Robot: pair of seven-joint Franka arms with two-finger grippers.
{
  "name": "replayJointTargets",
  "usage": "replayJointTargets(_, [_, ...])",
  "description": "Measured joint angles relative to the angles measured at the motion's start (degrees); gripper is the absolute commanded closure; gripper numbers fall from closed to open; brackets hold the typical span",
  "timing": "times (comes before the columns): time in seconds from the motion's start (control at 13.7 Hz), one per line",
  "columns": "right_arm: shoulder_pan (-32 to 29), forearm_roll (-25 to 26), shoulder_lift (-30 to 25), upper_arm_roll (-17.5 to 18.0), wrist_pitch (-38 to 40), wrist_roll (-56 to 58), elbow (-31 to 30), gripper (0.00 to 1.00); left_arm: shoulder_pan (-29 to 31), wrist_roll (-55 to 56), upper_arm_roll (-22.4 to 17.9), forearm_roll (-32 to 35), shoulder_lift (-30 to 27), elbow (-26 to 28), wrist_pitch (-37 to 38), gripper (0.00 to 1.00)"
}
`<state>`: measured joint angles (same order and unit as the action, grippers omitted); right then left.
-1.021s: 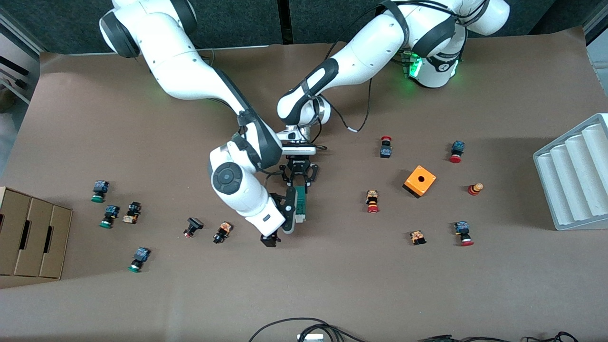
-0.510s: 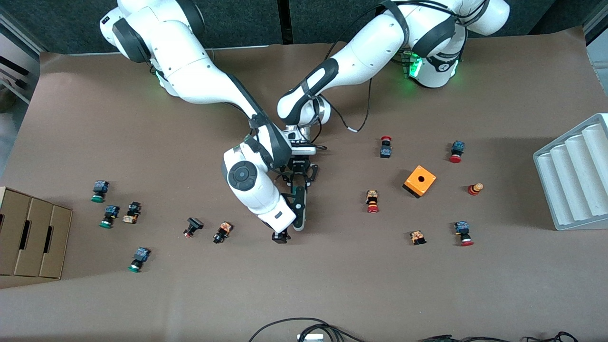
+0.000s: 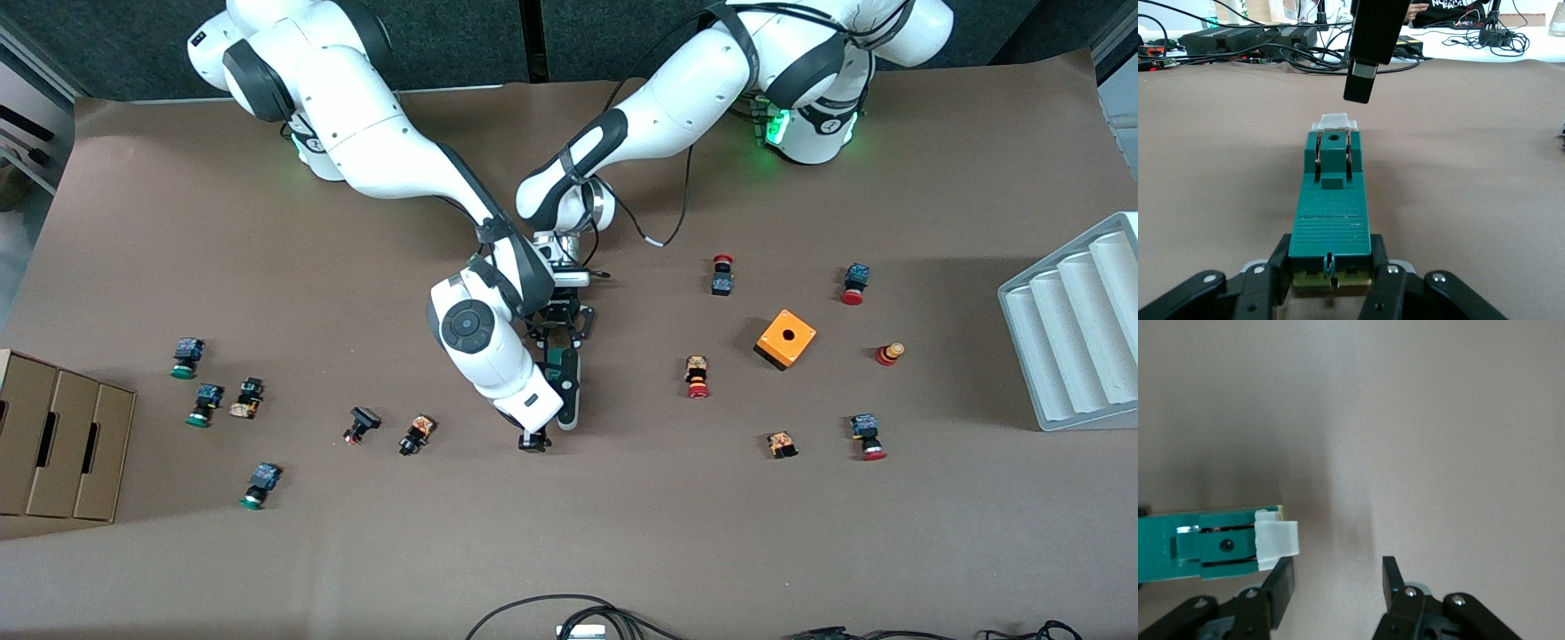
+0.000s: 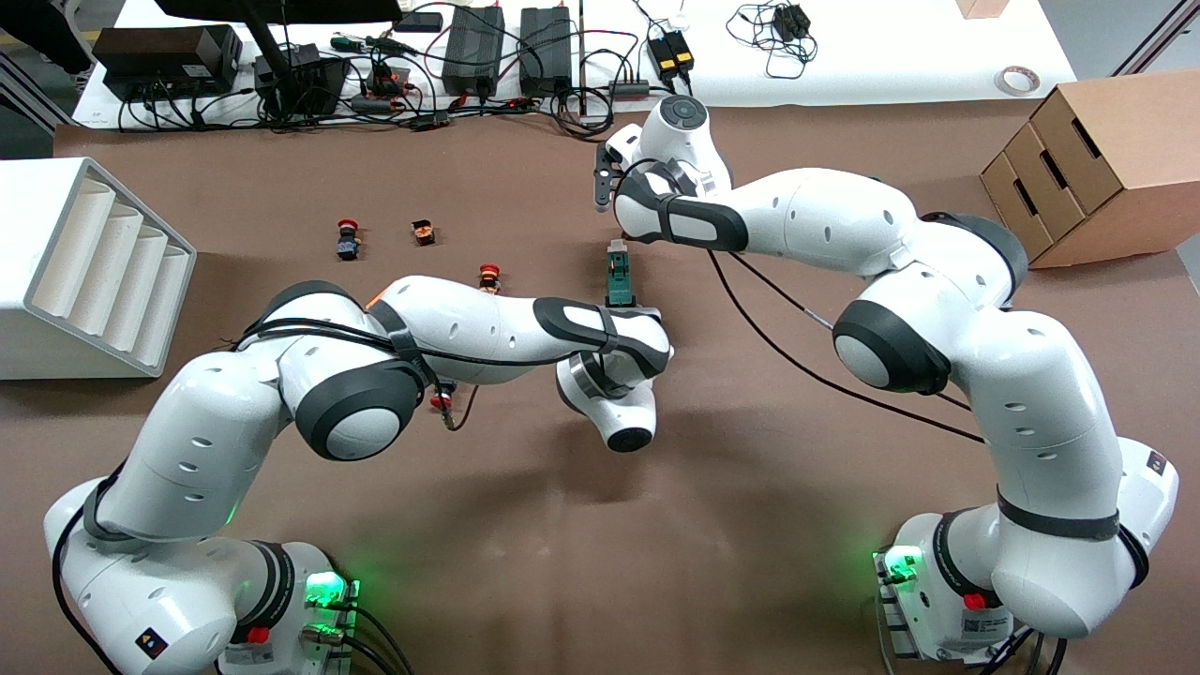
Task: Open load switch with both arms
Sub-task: 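Lower the right gripper and grasp the white switch lever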
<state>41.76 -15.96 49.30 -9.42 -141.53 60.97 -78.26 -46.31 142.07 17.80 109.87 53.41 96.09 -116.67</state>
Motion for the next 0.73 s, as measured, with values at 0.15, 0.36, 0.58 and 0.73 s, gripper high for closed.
replayJointTargets(0.15, [0.3,-1.1,0.1,0.0,-0.2,-0.1,0.0,0.38,-0.1,0.5,0.0,0.2,0.1,0.0,0.2,0.52])
replayJointTargets(0.36, [0.3,-4.9,0.6,-0.1,-0.2,0.0,0.0,0.38,-0.1,0.6,0.0,0.2,0.1,0.0,0.3,0.57])
replayJointTargets(0.58, [0.3,-5.4,1.0,-0.2,-0.2,-0.1,0.0,0.38,-0.1,0.7,0.0,0.3,0.1,0.0,0.4,0.71])
replayJointTargets(0.73, [0.3,-5.4,1.1,-0.2,-0.3,-0.1,0.0,0.38,-0.1,0.7,0.0,0.4,0.2,0.0,0.4,0.71])
